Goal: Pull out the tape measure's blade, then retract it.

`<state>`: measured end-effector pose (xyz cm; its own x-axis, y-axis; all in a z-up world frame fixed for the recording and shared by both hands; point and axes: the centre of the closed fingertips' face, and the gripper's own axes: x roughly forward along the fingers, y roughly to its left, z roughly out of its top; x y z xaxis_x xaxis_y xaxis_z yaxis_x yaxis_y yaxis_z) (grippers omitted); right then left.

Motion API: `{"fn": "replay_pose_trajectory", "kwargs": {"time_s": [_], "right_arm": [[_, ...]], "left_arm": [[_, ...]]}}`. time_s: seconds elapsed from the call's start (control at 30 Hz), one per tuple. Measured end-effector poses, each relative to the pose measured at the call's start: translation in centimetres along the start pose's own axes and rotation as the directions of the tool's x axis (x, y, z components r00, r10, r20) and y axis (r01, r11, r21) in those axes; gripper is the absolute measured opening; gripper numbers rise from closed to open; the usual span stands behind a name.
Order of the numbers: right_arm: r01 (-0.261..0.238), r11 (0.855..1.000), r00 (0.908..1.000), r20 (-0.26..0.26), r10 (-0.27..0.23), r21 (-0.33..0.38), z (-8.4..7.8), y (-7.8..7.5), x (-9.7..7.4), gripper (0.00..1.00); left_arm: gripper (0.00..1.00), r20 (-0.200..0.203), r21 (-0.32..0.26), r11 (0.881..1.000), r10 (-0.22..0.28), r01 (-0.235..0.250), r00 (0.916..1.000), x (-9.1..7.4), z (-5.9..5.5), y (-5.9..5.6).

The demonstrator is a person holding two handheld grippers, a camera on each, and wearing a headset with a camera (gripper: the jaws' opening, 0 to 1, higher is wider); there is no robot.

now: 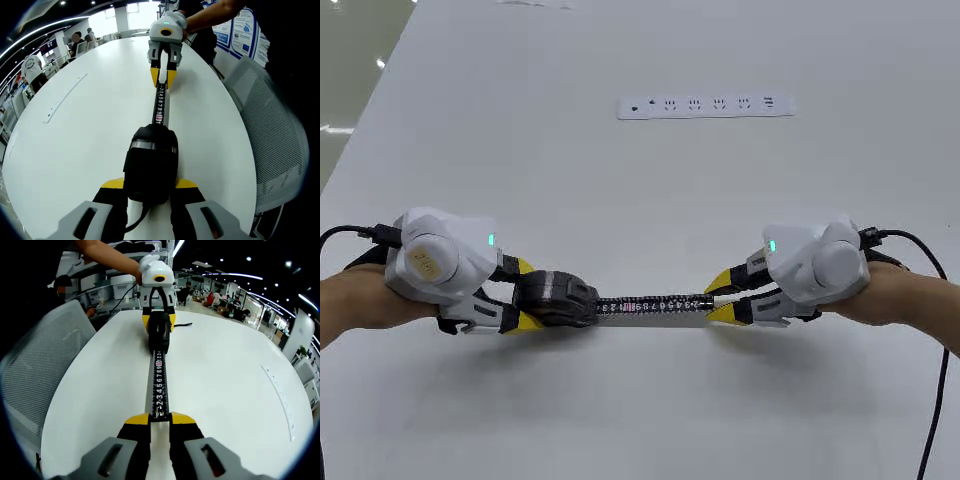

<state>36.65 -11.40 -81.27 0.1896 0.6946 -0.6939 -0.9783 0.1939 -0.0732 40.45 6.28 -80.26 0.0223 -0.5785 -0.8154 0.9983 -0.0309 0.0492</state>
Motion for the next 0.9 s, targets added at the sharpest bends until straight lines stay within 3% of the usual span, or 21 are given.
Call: {"fn": "replay_pose_trajectory", "kwargs": {"time_s": [0.9], "right_arm": [[-0.003,1.0,0.9999,-0.016,0.003,0.01,-1.6,0.1,-1.9,0.12]], "left_arm": [[0.3,-0.002,0.0,1.0,-0.002,0.002,1.0,0.0,0.0,0.0]]}}
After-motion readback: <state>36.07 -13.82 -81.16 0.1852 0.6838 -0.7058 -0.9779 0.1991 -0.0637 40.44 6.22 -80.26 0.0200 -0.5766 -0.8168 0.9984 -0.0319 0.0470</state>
